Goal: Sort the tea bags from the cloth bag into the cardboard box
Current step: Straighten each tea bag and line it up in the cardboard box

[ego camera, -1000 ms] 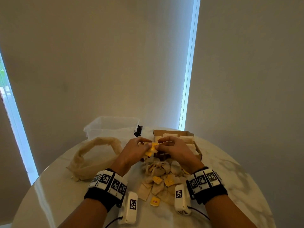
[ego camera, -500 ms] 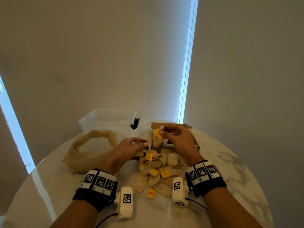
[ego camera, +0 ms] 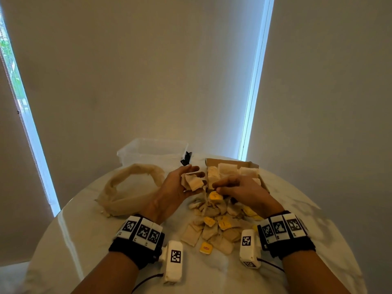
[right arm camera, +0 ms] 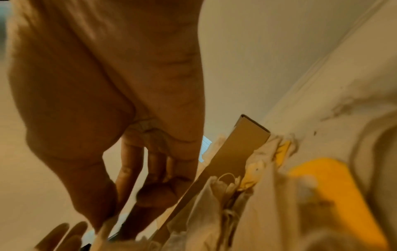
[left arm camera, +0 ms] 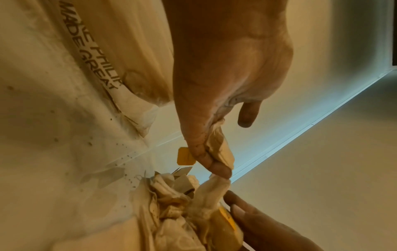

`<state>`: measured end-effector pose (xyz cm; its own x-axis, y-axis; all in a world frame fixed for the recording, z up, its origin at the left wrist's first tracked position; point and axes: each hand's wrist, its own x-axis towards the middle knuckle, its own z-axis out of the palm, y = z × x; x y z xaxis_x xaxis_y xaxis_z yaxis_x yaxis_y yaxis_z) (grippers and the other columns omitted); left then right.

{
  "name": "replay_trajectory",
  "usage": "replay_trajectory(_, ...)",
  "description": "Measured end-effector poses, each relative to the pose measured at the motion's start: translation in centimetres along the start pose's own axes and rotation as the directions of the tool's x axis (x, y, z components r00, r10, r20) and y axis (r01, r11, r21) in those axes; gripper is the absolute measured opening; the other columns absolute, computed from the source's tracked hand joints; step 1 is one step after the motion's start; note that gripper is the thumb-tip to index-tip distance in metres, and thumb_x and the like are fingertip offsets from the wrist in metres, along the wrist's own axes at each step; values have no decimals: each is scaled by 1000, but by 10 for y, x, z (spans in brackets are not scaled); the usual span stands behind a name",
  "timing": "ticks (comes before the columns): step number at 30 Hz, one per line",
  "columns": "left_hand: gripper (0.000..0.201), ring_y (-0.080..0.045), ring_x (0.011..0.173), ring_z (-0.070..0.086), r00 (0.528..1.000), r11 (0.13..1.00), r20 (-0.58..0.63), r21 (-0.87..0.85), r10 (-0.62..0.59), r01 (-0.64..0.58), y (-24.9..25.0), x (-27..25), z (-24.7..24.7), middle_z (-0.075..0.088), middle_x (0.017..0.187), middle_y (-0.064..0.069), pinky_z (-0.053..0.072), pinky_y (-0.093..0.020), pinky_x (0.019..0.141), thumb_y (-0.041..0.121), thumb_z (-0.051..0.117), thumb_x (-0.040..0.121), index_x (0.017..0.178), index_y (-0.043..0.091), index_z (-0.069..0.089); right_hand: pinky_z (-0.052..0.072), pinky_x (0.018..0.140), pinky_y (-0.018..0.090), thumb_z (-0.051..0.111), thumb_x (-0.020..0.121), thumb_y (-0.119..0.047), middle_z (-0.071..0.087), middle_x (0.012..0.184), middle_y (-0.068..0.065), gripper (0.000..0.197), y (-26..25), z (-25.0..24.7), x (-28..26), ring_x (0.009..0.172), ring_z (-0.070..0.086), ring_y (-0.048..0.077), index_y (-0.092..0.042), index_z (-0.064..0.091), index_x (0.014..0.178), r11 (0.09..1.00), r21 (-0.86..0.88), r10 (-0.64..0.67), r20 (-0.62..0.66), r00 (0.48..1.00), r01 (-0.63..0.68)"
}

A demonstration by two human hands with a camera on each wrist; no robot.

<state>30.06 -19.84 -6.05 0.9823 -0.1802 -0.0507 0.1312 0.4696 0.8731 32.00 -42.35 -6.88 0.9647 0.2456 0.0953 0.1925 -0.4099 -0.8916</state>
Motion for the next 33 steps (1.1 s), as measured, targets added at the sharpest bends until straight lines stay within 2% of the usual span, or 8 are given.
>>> replay_trajectory(4,48,-34,105,69,998,998,-7,11,-56,56,-2,0,-1,69,131,-23,58,-44,92,34,40,111,141,0,56,53,75,19,81,93,-31,75,113,-15,24,-9,1,-4,103,71,8,-34,78,117,990,-48,-132,-50,990,130)
replay_trajectory(7,49,-33,110,71,996,995,7,58,-84,83,-4,-2,-2,70,130,-23,60,-44,92,39,40,111,141,5,58,56,76,14,89,85,-31,75,113,-17,38,-15,10,-5,100,70,-1,-33,77,121,968,-80,-237,40,971,239)
replay_trajectory(12,38,-34,115,72,994,981,32,167,-107,101,-7,-1,-2,70,130,-22,61,-44,97,26,44,111,138,4,59,59,85,24,87,87,-32,79,102,-17,24,-5,18,3,97,72,1,-32,82,111,960,-153,-238,6,971,236)
replay_trajectory(15,36,-38,123,68,994,969,63,235,-95,78,-8,-1,-6,72,127,-22,55,-49,107,21,45,110,134,4,67,58,73,18,82,92,-33,80,96,-11,17,-8,14,-1,89,74,5,-29,81,108,977,-7,-214,-96,972,214)
replay_trajectory(20,30,-31,107,77,999,961,25,277,-23,15,-7,1,-8,77,120,-16,63,-39,90,26,57,108,132,10,66,52,75,27,73,98,-41,81,95,-10,16,-10,5,-6,96,73,16,-31,82,106,985,124,-91,-194,977,117)
replay_trajectory(25,38,-24,104,78,997,923,59,376,60,-77,-11,2,-11,78,117,-9,63,-34,88,37,73,97,126,13,73,51,64,18,70,100,-42,81,93,-5,23,-14,7,-8,88,75,12,-23,83,106,995,81,-56,-94,994,64)
replay_trajectory(30,29,-22,93,79,992,905,16,408,127,-122,-12,6,-16,80,102,-13,63,-29,81,18,79,93,119,5,75,63,89,38,65,101,-51,81,106,-4,31,-18,10,-5,101,77,20,-27,79,114,973,228,-7,-126,992,36)
replay_trajectory(33,26,-22,92,79,992,895,16,430,121,-116,-11,7,-17,81,101,-10,63,-29,80,19,79,93,117,8,77,64,91,38,76,94,-45,81,110,-4,37,-18,16,-6,102,79,17,-28,70,127,967,247,-57,-44,997,66)
